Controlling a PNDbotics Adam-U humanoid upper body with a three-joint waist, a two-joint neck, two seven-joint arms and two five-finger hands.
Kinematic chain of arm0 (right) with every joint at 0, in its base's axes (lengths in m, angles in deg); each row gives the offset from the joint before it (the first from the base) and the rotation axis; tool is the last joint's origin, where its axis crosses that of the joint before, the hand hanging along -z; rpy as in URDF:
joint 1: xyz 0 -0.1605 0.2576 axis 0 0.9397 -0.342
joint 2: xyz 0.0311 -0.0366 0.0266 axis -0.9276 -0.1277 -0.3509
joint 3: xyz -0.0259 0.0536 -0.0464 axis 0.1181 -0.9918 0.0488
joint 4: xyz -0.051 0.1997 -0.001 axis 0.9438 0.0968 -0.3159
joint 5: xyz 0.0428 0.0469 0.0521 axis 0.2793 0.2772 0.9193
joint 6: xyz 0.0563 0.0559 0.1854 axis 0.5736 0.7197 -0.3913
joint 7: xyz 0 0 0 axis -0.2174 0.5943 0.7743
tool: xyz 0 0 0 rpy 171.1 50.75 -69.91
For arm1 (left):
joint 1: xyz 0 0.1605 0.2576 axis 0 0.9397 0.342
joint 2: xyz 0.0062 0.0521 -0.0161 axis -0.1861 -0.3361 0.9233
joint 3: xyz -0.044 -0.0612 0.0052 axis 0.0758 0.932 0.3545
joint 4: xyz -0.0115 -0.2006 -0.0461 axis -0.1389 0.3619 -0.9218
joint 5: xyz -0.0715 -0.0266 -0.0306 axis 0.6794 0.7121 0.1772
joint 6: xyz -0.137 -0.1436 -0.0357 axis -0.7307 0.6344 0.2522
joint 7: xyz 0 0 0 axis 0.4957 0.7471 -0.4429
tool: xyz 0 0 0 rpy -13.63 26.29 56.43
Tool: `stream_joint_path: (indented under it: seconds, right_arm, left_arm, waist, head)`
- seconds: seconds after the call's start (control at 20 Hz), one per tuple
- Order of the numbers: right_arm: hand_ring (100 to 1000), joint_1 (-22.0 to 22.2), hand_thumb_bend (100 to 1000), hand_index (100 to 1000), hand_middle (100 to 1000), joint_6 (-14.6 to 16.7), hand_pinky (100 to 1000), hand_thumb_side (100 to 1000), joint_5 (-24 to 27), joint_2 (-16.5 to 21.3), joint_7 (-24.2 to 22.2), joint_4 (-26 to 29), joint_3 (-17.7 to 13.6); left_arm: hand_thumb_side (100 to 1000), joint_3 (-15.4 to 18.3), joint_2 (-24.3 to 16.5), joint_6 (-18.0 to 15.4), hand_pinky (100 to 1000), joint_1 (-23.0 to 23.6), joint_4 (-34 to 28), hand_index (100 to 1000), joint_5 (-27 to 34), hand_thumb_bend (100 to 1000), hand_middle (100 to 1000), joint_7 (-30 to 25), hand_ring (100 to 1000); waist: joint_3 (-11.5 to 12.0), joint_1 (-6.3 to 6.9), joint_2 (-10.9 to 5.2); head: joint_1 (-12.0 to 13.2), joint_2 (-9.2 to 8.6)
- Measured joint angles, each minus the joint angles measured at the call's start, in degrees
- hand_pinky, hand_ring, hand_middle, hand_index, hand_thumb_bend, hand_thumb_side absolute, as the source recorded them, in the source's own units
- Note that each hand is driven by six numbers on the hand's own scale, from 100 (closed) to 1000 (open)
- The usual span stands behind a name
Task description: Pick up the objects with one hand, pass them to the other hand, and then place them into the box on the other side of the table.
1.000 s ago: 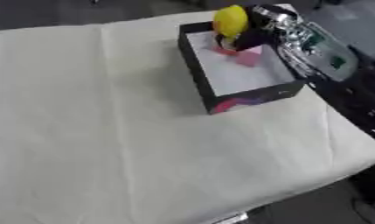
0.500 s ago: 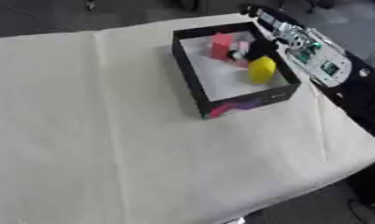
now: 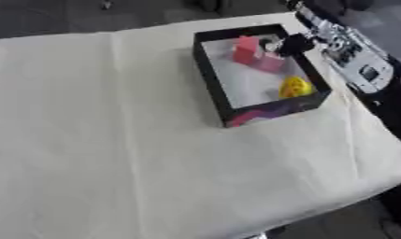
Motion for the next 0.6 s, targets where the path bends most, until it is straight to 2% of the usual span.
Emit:
stream_joint_path:
  seconds: [0.05,0.15,0.25,0.4,0.6]
  right_arm:
    - [973,0.94,100,1000,959,1.65,998,349,4.34,-0.81,2.61,2.77,-0.47]
    - [961,2.22,100,1000,956,5.15,994,304,10.91,-2.68,6.2,7.69,-1.3]
    - [949,2.95,100,1000,949,8.49,988,184,14.86,-4.71,8.84,11.37,-2.09]
    - [950,3.14,100,1000,956,13.03,984,112,16.56,-7.78,10.84,13.73,-2.88]
    - [971,3.92,100,1000,1000,17.33,982,106,15.49,-11.5,12.52,14.35,-3.61]
  left_arm:
    - [533,0.73,0.19,0.34,824,0.42,-0.03,814,0.37,372,670,0.6,661]
    - [571,2.25,0.8,0.91,826,1.36,-0.2,820,1.44,350,682,1.75,661]
    - [637,3.73,1.59,1.37,832,2.18,-0.39,829,2.96,304,700,2.79,662]
    - [695,5.77,2.89,1.86,843,3.08,-0.48,837,6.72,251,712,3.83,670]
    - [696,7.77,4.65,1.64,867,3.72,-0.55,866,14.18,328,751,3.81,710]
  waist:
    - [0.1,0.0,0.06]
    - [0.34,0.02,0.14]
    - [0.59,0.04,0.15]
    - [1.14,0.06,0.15]
    - [1.72,0.06,0.15]
  head:
    - [0.96,-0.14]
    - [2.87,-0.22]
    - [4.61,-0.26]
    - [6.74,-0.42]
    - [8.67,-0.47]
